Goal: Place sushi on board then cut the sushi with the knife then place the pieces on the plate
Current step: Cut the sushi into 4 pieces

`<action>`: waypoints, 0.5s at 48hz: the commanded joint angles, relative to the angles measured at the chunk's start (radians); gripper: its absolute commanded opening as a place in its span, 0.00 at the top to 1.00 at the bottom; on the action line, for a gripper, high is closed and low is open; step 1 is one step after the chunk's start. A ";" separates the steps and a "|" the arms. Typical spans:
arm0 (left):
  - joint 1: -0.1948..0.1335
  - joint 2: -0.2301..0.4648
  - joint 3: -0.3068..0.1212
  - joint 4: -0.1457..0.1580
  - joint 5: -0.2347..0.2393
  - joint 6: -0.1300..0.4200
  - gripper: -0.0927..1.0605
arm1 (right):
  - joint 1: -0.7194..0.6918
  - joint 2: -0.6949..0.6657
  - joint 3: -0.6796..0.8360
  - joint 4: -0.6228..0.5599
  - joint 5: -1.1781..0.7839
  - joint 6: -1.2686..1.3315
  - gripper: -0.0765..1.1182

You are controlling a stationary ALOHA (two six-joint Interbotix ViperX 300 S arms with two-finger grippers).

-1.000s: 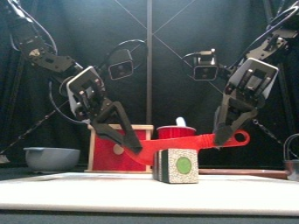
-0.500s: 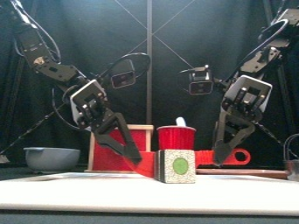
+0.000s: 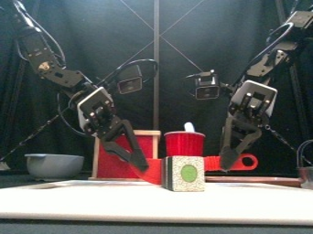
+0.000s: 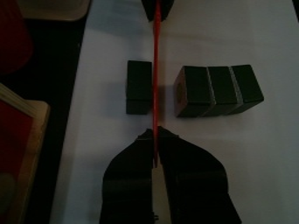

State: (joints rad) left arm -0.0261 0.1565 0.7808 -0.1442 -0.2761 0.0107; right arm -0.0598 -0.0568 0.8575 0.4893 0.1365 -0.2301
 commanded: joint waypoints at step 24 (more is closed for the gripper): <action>-0.089 -0.166 0.000 0.040 -0.005 -0.009 0.58 | 0.029 -0.212 -0.040 0.006 0.094 0.003 0.52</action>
State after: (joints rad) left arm -0.0920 0.0138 0.7961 -0.1058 -0.2730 0.0000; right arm -0.0414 -0.2393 0.8437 0.4878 0.2301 -0.2301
